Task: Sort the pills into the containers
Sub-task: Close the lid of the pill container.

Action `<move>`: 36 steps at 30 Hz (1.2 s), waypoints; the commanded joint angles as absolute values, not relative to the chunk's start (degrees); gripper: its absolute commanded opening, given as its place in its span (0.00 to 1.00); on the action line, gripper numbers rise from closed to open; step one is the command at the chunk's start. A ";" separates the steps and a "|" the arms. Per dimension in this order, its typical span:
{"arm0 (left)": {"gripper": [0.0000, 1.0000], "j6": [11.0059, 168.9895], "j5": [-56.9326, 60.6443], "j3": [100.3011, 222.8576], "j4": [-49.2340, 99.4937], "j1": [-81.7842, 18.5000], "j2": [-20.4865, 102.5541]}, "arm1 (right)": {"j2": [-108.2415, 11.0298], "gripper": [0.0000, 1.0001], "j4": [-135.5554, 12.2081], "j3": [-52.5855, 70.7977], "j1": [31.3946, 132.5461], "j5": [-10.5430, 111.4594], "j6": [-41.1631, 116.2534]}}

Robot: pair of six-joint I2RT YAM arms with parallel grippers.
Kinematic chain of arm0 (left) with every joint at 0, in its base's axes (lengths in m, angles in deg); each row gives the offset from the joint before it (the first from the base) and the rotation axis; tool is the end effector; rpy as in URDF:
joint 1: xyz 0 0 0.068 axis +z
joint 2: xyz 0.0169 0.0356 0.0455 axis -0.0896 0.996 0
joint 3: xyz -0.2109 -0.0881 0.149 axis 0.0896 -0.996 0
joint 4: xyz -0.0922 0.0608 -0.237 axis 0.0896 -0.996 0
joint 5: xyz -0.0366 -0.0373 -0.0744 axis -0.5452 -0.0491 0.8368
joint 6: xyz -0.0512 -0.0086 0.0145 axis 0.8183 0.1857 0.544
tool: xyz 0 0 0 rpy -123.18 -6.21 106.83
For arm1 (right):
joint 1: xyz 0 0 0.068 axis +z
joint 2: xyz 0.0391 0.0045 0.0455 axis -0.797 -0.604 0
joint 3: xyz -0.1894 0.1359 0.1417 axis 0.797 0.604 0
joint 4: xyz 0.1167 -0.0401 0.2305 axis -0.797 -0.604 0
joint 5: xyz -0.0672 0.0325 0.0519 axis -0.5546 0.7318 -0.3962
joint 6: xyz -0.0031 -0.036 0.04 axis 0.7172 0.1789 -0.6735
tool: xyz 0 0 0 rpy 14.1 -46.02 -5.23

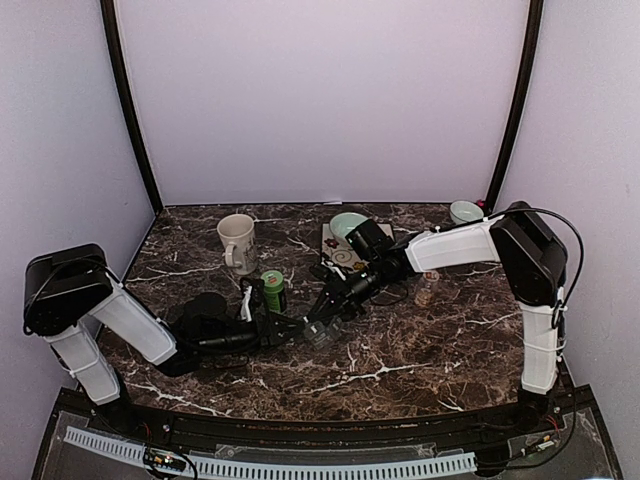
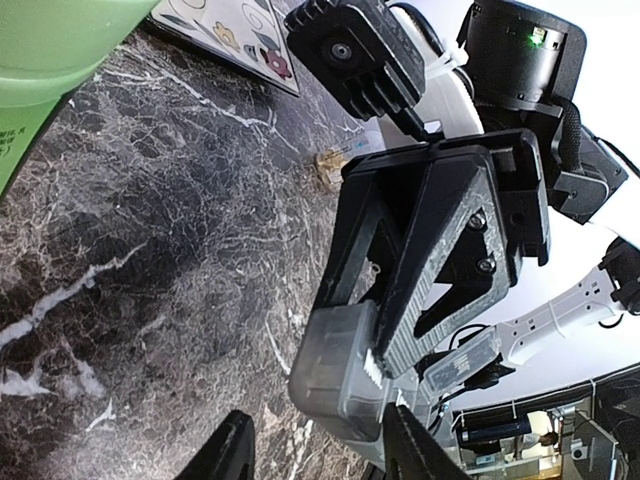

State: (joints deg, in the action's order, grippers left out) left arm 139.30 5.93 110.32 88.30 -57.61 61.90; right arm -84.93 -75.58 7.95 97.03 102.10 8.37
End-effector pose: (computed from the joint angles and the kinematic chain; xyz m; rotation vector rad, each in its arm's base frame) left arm 0.1621 -0.2234 0.1350 0.0346 2.0496 -1.5502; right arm 0.2794 0.3141 0.1583 0.6105 -2.4072 -1.5587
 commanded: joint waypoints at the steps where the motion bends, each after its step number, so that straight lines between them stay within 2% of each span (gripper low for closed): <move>1: 0.44 139.39 7.39 110.55 91.06 -56.93 62.26 | -82.23 0.04 -73.16 8.10 97.32 103.53 7.40; 19: 0.43 140.86 9.69 110.88 96.38 -55.52 64.97 | -82.83 0.04 -70.99 8.11 98.22 104.60 5.43; 36: 0.23 141.37 11.04 110.77 100.12 -55.06 66.08 | -83.10 0.04 -69.75 8.68 98.36 105.47 4.72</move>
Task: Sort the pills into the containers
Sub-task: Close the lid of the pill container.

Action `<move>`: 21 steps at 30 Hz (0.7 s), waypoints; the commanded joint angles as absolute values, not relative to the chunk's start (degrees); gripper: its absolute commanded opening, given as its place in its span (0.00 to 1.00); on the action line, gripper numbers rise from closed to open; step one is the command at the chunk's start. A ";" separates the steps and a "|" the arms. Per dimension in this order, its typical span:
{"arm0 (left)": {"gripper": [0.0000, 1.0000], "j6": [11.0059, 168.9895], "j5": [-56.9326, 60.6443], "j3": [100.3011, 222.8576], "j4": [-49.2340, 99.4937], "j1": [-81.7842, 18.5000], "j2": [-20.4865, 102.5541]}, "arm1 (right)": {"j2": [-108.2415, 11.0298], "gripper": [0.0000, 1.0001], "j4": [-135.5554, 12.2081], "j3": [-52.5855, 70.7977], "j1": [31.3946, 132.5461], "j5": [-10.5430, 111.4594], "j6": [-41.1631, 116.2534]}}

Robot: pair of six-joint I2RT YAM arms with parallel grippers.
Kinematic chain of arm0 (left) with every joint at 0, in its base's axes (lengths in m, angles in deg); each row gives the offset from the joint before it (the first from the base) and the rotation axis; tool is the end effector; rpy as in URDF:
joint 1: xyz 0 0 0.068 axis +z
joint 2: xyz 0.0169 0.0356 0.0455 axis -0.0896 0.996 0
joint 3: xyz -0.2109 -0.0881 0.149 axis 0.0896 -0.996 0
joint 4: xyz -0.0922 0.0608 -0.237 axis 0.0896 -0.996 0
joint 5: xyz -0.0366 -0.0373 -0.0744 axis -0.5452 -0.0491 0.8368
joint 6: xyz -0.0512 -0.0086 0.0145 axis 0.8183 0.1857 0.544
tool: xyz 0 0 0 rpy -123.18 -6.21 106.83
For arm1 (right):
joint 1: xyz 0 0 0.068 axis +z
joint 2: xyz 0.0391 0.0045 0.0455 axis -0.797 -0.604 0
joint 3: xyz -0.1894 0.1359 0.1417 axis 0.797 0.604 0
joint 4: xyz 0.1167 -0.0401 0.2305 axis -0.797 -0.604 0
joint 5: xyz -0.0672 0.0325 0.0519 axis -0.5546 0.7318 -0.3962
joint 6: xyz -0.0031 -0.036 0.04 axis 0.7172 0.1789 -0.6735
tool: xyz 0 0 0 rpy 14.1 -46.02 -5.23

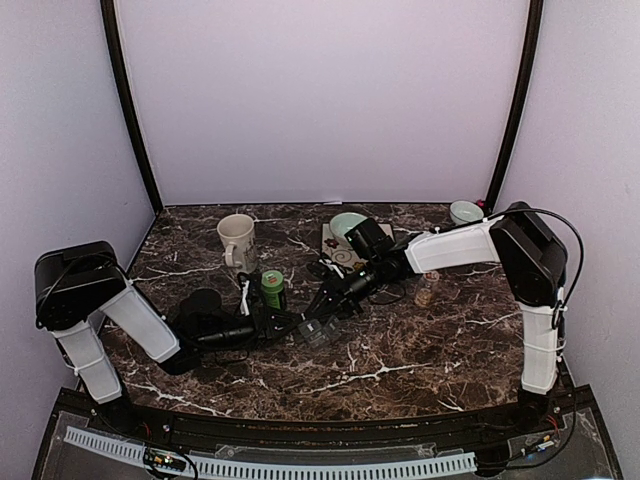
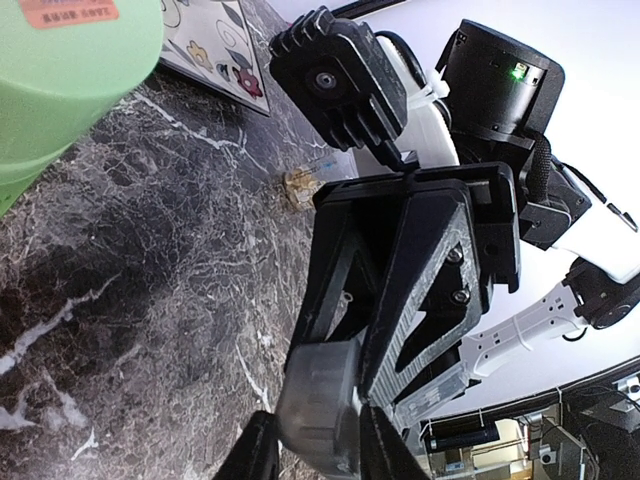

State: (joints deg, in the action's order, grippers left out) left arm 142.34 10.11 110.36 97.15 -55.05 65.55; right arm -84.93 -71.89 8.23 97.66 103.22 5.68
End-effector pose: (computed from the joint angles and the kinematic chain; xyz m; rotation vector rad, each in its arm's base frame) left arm 0.1719 -0.2199 0.1354 0.0203 1.9744 -1.6616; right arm 0.2782 0.3198 0.1610 0.6143 -2.3772 -1.6012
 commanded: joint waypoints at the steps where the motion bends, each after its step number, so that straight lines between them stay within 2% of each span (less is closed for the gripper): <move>1: 0.22 141.35 11.14 110.77 100.37 -55.06 66.16 | -83.10 0.04 -69.72 8.71 98.32 105.48 4.72; 12: 0.09 141.81 12.81 111.35 103.36 -55.06 68.01 | -83.15 0.03 -69.78 8.39 98.43 105.47 4.62; 16: 0.01 141.72 13.43 111.56 104.00 -55.07 68.36 | -83.29 0.03 -69.55 8.28 98.39 105.41 4.49; 21: 0.00 141.58 13.84 111.73 104.37 -55.07 68.46 | -83.38 0.03 -69.10 8.19 98.42 105.45 4.03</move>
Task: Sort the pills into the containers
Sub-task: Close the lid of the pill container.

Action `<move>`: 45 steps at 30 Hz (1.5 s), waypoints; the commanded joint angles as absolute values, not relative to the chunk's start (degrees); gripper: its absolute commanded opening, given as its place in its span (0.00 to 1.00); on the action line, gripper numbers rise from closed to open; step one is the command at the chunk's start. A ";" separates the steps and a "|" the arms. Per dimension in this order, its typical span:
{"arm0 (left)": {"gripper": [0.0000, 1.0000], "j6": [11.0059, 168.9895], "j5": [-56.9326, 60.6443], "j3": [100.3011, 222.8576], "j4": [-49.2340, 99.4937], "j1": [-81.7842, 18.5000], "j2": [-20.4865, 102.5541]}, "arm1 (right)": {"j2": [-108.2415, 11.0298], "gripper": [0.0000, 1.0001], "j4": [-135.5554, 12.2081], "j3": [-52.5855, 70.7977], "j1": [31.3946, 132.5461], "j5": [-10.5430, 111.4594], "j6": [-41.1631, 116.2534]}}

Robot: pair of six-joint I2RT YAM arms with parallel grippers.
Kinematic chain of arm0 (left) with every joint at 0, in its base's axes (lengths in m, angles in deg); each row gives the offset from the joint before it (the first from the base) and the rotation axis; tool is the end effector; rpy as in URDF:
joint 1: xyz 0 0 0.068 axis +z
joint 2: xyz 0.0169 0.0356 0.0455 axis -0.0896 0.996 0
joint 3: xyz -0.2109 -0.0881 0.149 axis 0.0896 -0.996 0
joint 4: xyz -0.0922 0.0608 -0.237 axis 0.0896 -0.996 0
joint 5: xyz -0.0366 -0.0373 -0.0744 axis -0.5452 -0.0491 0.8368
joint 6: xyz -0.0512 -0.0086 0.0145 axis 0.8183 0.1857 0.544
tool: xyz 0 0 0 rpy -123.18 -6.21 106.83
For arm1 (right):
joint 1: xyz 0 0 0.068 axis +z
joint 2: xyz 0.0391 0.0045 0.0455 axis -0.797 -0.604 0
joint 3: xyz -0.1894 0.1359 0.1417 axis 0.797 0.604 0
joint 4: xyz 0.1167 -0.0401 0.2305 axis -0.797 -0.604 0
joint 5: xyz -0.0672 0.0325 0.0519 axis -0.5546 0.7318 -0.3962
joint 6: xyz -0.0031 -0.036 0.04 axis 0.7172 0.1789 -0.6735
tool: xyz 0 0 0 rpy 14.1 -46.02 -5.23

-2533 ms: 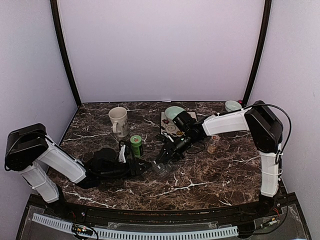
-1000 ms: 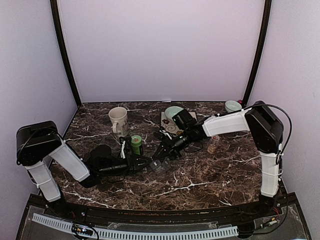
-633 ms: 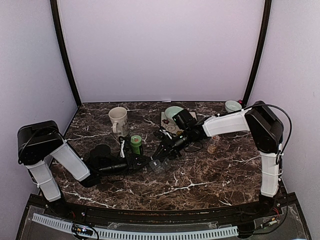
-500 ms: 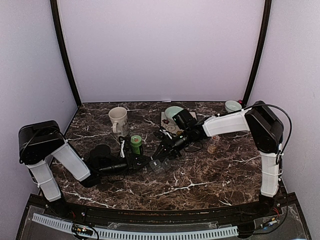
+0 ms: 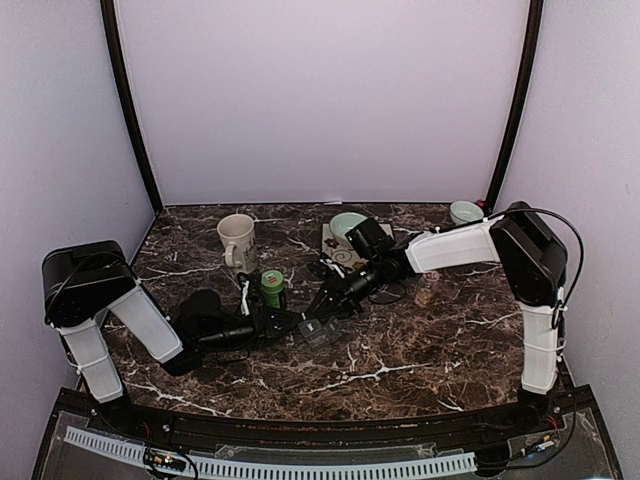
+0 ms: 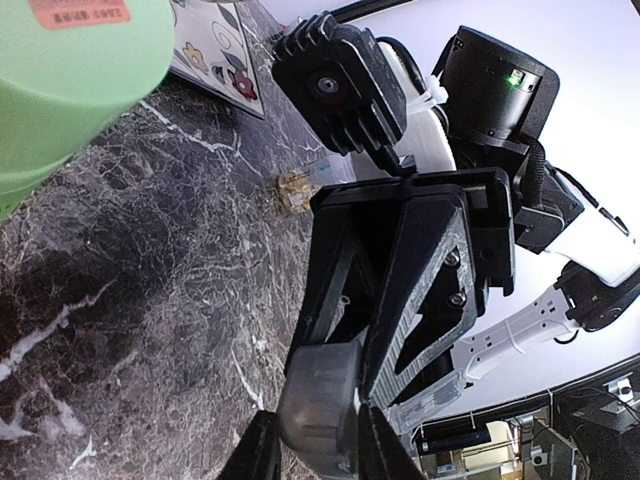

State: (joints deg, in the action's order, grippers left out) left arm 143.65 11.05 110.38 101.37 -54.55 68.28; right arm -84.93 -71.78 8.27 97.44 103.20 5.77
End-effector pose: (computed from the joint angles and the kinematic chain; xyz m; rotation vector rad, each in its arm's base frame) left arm 0.1744 -0.2199 0.1311 0.0113 1.9546 -1.6962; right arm 0.2794 0.3188 0.1609 0.6130 -2.3804 -1.6045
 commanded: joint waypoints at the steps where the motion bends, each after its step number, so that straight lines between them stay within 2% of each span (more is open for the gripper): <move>1: 0.00 141.53 14.06 111.76 104.48 -55.06 68.50 | -83.36 0.03 -69.00 8.14 98.43 105.48 3.89; 12: 0.02 141.21 16.26 112.88 104.15 -55.06 68.94 | -83.54 0.02 -68.48 7.75 98.37 105.08 3.23; 16: 0.33 141.10 15.07 112.28 101.91 -55.06 67.88 | -83.48 0.01 -68.44 8.07 98.16 104.92 3.22; 19: 0.47 141.00 13.47 110.98 101.08 -55.07 66.84 | -83.46 0.01 -68.36 8.36 98.17 104.87 3.35; 22: 0.56 141.13 12.43 109.81 101.37 -55.07 66.08 | -83.54 0.01 -68.14 8.61 98.11 104.88 3.39; 31: 0.62 140.44 6.96 106.88 97.08 -55.07 61.91 | -84.34 0.01 -71.22 9.17 97.11 103.54 6.61; 45: 0.61 130.50 0.22 110.07 68.11 -55.83 48.03 | -91.11 0.01 -83.83 6.64 96.20 98.45 19.38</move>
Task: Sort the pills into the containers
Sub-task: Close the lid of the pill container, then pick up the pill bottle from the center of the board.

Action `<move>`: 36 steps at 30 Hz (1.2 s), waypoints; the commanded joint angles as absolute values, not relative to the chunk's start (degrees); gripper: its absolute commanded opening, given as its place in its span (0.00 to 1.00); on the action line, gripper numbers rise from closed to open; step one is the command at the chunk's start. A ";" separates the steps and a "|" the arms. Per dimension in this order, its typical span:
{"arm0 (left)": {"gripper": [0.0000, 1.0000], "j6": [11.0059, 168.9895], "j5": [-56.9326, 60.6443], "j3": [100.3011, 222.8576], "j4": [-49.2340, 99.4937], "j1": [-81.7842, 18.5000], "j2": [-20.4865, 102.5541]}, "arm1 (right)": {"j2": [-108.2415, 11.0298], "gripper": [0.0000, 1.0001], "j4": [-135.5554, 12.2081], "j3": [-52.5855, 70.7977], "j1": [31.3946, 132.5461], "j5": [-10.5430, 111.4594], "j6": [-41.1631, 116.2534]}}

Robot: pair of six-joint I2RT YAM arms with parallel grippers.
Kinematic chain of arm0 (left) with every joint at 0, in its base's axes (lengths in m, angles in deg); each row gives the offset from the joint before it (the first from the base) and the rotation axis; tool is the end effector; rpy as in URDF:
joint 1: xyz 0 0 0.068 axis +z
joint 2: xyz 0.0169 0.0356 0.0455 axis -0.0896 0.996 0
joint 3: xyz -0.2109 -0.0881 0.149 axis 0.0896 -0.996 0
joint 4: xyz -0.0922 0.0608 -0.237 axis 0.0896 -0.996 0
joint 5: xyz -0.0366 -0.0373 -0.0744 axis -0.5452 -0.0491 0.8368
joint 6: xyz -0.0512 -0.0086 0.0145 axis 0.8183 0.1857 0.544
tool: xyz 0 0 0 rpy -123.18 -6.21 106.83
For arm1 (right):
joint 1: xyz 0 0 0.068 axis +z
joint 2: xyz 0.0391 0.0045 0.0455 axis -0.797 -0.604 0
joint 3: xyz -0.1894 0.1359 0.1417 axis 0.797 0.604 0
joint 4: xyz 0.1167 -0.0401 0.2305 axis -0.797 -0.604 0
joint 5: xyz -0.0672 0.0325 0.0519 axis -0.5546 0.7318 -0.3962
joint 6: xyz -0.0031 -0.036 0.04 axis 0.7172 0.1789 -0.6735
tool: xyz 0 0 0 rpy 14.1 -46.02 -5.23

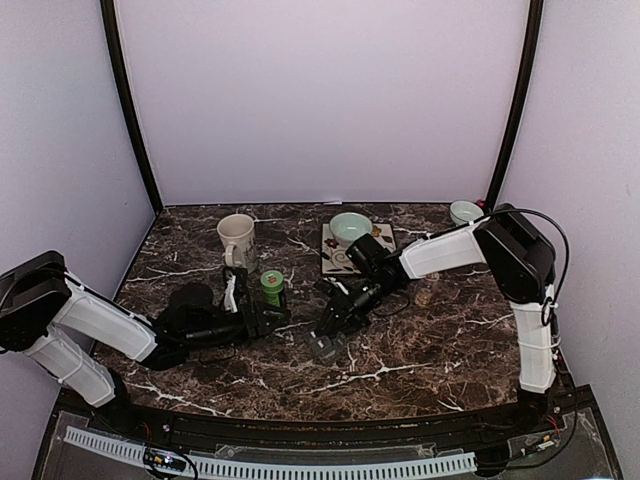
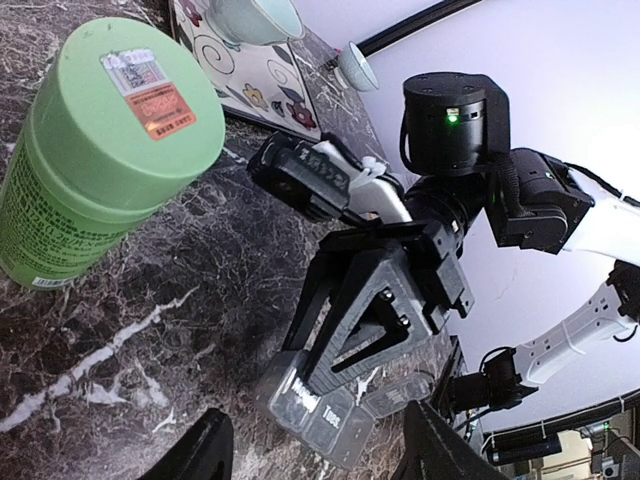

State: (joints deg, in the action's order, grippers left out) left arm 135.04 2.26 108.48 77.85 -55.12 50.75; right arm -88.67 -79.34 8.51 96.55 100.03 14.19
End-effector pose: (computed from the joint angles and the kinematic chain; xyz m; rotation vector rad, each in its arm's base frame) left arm 0.1624 -0.2017 0.1557 0.0084 2.0184 -1.4172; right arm 0.2791 0.3080 0.1257 0.6172 -2.4439 -1.4476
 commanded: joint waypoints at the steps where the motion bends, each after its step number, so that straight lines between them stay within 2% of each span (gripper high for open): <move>1: 0.61 130.27 0.00 110.14 67.42 -56.06 47.63 | -91.64 0.01 -84.32 6.40 96.18 98.23 20.07; 6: 0.61 128.67 -1.48 110.54 63.14 -57.44 46.38 | -93.71 0.04 -86.39 5.38 96.12 96.64 22.39; 10: 0.61 127.64 -2.14 110.93 60.85 -58.18 45.60 | -94.81 0.10 -88.62 4.32 96.07 95.08 24.50; 12: 0.61 127.39 -2.42 110.88 60.24 -58.46 45.29 | -94.94 0.16 -89.56 3.96 96.00 94.03 25.37; 17: 0.61 127.19 -3.01 110.62 59.51 -59.14 44.82 | -94.60 0.40 -91.24 3.65 95.52 92.15 26.71; 20: 0.61 127.15 -3.31 110.50 59.45 -59.52 44.73 | -94.25 0.48 -91.81 3.30 95.10 91.19 27.17; 30: 0.61 126.77 -4.39 110.41 58.53 -60.24 43.52 | -93.25 0.53 -95.83 0.09 94.24 84.00 29.16; 36: 0.61 126.11 -6.75 110.23 54.92 -60.75 39.92 | -91.80 0.53 -100.28 -4.22 94.29 71.32 31.50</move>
State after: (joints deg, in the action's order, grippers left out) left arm 127.59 -4.36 109.84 58.53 -60.21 43.41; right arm -92.73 -95.58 -1.76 95.02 87.57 28.70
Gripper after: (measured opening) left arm 0.608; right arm 0.532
